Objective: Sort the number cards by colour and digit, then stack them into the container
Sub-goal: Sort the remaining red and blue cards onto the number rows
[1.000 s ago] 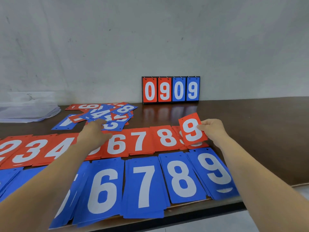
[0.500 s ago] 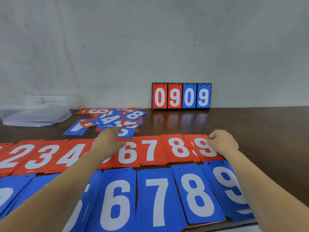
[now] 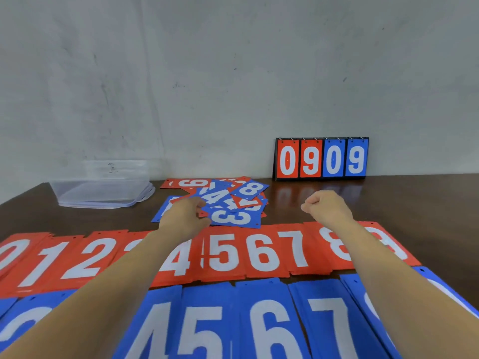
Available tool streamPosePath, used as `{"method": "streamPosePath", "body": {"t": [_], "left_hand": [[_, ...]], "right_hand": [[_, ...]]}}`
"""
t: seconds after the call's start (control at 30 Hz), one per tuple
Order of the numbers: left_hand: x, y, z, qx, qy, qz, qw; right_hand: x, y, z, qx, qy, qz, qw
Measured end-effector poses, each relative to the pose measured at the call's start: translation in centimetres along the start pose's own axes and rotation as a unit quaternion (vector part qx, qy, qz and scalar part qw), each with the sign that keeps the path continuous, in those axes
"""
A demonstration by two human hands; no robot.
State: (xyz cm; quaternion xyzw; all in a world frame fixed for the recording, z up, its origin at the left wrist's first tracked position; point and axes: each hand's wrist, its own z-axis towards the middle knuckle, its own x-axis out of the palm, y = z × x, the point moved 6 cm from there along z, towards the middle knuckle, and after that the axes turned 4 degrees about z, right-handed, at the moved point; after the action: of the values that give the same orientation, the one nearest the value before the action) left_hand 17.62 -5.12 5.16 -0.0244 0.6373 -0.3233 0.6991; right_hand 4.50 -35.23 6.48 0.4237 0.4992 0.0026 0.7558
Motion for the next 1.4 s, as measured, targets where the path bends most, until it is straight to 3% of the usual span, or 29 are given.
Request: {"method": "streamPosePath", "body": {"t": [0.23, 0.53, 0.8, 0.93, 1.23, 1.4], "left_hand": [[-0.7, 5.0, 3.3, -0.050, -0.006, -0.019, 0.999], [3.1, 4.4, 10.6, -0.057, -0.014, -0.056, 0.997], [7.2, 3.8, 15.2, -0.078, 0.039, 0.034, 0.996], [7.8, 3.9, 16.2, -0.092, 0.028, 0.060, 0.994], [7.1, 3.3, 16.3, -0.087, 0.003, 0.084, 0.993], [6.0, 3.5, 15.7, -0.088, -0.024, -0.037, 0.995]], "right_hand": [[5.3, 3.3, 2.2, 0.016, 0.017, -0.034, 0.999], [12.0, 6.7, 8.6, 0.036, -0.021, -0.076, 0.996], [16.8, 8.1, 12.2, 0.059, -0.011, -0.123, 0.991], [18.5, 7.3, 13.2, 0.095, 0.011, -0.145, 0.985], [17.9, 8.1, 13.3, 0.056, -0.028, -0.076, 0.995], [17.2, 8.3, 12.8, 0.034, -0.068, 0.005, 0.997]]}}
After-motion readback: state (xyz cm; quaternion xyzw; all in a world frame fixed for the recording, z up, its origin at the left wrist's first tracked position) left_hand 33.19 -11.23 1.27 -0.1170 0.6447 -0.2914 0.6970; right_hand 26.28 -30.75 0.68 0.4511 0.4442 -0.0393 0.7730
